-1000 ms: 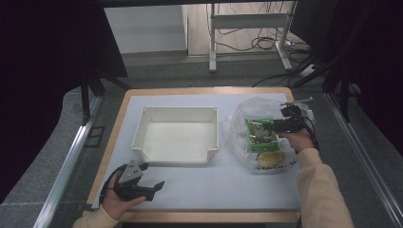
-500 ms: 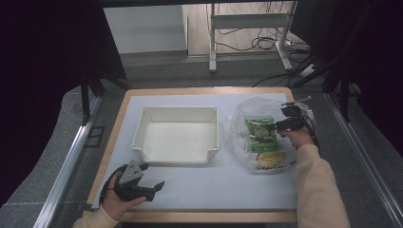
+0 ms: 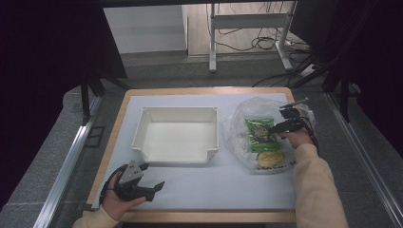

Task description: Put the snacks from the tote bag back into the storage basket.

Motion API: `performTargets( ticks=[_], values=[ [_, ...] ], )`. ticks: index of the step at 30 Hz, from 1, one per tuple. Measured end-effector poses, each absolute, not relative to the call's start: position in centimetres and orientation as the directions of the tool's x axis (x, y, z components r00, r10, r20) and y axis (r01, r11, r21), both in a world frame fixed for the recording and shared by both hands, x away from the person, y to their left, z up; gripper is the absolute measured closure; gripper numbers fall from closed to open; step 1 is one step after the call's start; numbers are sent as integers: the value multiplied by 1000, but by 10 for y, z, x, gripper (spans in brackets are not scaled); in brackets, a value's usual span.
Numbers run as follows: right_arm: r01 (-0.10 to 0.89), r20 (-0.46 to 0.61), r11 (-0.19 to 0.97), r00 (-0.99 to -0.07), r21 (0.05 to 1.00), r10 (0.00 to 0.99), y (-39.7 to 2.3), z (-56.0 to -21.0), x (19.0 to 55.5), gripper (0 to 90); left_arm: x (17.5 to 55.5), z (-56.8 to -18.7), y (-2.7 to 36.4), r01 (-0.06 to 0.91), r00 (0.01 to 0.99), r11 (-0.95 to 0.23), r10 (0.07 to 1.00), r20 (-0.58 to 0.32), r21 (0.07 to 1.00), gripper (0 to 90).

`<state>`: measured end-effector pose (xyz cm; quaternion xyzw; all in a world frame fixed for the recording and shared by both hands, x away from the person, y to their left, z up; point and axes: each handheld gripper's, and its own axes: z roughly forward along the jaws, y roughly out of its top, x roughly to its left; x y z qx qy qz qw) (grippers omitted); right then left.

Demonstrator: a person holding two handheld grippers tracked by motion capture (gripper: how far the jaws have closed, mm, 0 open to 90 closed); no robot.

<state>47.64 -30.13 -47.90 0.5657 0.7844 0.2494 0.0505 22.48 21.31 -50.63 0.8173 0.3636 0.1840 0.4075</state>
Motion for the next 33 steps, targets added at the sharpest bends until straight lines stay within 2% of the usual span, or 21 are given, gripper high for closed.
performTargets(
  ticks=[7, 10, 15, 23, 33],
  values=[
    [892, 238, 205, -319, 404, 917, -305, -484, 480, 701, 225, -506, 213, 444, 668, -404, 744, 5, 800, 141],
    [909, 267, 181, -293, 375, 918, -306, -485, 481, 791, 225, -507, 213, 443, 668, -404, 744, 6, 800, 141],
    [922, 281, 160, -268, 352, 922, -306, -483, 483, 868, 225, -506, 213, 439, 669, -408, 743, 12, 801, 141],
    [924, 278, 151, -257, 351, 925, -305, -481, 481, 895, 225, -506, 214, 438, 669, -408, 743, 13, 801, 141],
    [898, 287, 120, -258, 423, 923, -310, -460, 471, 899, 225, -505, 214, 438, 666, -405, 746, 13, 802, 141]
  ],
)
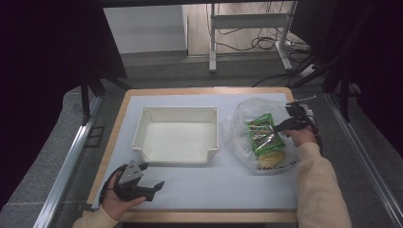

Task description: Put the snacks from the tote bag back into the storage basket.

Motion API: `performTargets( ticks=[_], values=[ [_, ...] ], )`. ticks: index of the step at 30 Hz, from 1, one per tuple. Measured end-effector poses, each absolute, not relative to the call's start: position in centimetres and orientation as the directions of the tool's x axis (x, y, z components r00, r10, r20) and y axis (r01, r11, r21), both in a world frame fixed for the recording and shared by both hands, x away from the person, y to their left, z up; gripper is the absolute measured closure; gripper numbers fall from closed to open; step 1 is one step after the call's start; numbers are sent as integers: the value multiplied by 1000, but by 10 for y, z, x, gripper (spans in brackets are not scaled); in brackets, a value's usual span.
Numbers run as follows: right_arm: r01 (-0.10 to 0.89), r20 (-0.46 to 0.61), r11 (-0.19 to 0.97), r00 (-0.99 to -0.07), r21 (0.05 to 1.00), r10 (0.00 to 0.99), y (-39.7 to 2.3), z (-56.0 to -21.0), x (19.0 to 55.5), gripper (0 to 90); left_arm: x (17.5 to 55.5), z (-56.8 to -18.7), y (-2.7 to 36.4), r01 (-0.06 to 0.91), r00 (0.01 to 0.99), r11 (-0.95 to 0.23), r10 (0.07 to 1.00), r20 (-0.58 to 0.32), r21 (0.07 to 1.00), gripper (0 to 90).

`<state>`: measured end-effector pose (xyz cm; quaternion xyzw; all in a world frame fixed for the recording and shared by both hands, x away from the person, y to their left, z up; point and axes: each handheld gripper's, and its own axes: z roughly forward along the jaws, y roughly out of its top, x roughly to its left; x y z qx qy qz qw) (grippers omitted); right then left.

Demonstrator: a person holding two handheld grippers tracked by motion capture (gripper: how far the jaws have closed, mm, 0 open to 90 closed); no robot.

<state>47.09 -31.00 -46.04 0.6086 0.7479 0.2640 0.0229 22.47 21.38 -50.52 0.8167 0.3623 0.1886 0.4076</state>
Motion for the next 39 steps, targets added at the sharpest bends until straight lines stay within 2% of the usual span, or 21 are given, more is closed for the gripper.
performTargets(
  ticks=[15, 39],
  values=[
    [849, 253, 85, -249, 522, 935, -330, -425, 453, 900, 224, -505, 214, 437, 666, -405, 745, 13, 803, 141],
    [801, 290, 68, -293, 595, 911, -323, -408, 442, 900, 224, -505, 214, 438, 664, -403, 748, 13, 804, 140]
  ],
)
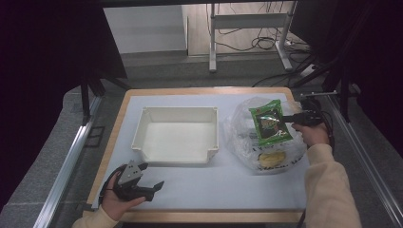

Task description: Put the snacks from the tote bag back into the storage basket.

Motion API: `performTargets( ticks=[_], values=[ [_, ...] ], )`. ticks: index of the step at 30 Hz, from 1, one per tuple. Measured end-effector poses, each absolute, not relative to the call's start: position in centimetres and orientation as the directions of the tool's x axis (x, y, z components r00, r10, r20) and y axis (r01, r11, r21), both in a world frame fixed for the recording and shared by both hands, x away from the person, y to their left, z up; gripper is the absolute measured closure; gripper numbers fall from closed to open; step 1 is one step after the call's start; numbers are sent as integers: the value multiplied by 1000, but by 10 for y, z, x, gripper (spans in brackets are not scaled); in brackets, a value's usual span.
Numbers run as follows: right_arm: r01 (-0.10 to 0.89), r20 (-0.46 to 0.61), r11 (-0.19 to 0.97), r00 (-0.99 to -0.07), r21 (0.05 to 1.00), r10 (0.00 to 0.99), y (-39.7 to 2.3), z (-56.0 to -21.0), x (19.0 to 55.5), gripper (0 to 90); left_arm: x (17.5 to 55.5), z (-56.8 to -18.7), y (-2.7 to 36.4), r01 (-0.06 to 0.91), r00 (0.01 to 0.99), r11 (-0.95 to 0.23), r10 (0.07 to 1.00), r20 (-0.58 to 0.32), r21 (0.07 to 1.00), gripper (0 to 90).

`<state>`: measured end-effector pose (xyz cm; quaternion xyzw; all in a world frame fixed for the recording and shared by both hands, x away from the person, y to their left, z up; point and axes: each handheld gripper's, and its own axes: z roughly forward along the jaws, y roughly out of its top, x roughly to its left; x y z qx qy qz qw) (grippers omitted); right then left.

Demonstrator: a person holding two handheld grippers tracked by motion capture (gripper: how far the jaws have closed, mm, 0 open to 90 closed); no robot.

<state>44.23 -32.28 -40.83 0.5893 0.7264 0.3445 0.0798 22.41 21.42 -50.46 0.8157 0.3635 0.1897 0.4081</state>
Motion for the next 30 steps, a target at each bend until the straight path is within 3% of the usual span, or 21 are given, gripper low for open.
performTargets(
  ticks=[15, 30],
  values=[
    [768, 301, 59, -319, 637, 899, -319, -394, 438, 900, 224, -505, 214, 438, 664, -402, 748, 12, 804, 140],
    [740, 330, 78, -388, 668, 860, -286, -386, 441, 900, 224, -505, 215, 443, 662, -399, 749, 7, 803, 140]
  ],
)
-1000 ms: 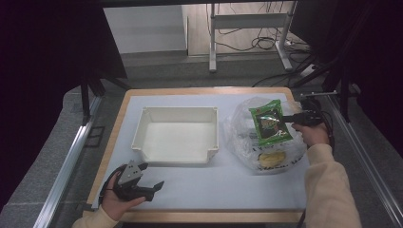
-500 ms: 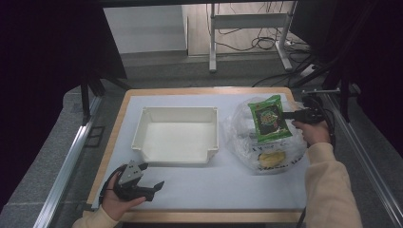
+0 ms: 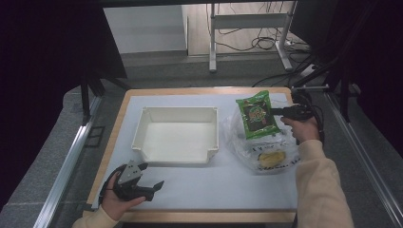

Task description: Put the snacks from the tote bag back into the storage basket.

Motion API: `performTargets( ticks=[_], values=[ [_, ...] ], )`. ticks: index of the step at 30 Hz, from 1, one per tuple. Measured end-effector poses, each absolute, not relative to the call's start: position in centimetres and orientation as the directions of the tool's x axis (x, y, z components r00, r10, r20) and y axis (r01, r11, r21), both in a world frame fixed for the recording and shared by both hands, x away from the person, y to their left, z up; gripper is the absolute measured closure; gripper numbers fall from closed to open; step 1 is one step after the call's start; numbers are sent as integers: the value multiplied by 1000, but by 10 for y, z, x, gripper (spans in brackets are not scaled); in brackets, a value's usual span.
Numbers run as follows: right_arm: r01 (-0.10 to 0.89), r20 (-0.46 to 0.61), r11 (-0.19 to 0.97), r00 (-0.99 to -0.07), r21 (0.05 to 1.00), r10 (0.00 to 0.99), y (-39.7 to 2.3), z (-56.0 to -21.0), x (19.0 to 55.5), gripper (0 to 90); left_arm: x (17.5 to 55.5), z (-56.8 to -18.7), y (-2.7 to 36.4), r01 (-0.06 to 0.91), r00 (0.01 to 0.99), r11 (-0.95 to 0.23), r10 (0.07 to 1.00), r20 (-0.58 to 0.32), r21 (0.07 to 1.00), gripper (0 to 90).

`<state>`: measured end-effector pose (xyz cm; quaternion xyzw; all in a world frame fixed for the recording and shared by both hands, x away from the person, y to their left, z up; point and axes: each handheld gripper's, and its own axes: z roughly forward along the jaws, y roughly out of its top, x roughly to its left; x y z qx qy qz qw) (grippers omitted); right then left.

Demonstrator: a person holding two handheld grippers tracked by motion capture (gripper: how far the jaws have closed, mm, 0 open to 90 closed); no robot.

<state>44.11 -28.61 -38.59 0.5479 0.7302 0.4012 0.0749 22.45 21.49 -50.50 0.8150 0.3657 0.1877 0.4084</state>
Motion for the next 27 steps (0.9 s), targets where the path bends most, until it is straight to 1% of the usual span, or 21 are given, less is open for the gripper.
performTargets(
  ticks=[8, 27],
  values=[
    [723, 334, 86, -416, 685, 846, -273, -380, 442, 900, 224, -505, 215, 445, 659, -395, 752, 4, 804, 140],
    [708, 348, 87, -446, 701, 825, -249, -373, 443, 900, 223, -505, 216, 446, 655, -391, 755, 4, 805, 140]
  ],
)
